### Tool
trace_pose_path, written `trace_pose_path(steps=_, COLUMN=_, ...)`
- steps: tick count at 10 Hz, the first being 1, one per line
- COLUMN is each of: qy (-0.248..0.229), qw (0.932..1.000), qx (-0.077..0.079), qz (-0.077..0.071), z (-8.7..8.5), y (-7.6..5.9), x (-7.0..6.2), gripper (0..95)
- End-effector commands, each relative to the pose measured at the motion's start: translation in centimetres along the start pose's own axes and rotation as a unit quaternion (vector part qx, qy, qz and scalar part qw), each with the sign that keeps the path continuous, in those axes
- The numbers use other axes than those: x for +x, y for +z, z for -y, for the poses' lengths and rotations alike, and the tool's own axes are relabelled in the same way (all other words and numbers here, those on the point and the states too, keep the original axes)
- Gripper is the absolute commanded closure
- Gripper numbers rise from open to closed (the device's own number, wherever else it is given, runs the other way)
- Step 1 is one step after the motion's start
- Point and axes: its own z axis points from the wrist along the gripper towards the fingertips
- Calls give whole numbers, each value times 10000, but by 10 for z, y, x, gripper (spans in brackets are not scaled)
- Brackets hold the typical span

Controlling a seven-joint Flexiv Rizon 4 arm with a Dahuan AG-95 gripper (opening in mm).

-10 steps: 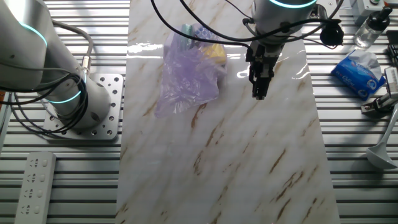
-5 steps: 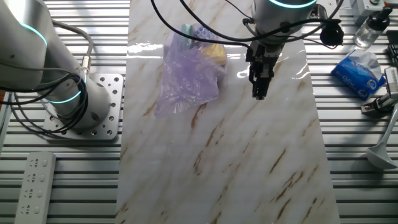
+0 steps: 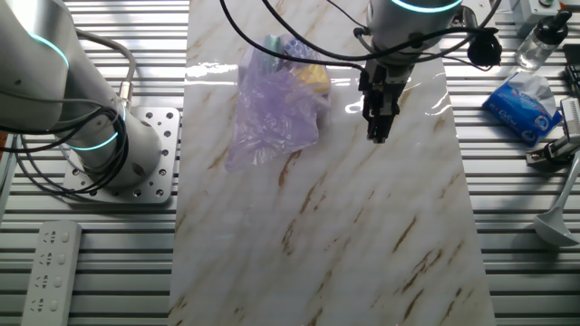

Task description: Pick up a bag of things

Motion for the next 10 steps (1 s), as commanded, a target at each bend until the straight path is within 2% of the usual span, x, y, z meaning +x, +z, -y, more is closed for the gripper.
trace_pose_path(steps=1, qy=-1401, qw=9898, qx=-268, qz=67, z=0, y=0, x=0, gripper=950)
trace_pose_path(steps=7, qy=-1422, qw=9895, qx=-262, qz=17, z=0, y=0, x=0, gripper=950)
trace_pose_path(steps=9, qy=-1415, qw=9895, qx=-282, qz=-56, z=0, y=0, x=0, gripper=950)
trace_pose_path(steps=10, qy=-1416, qw=9893, qx=-316, qz=-142, z=0, y=0, x=0, gripper=950)
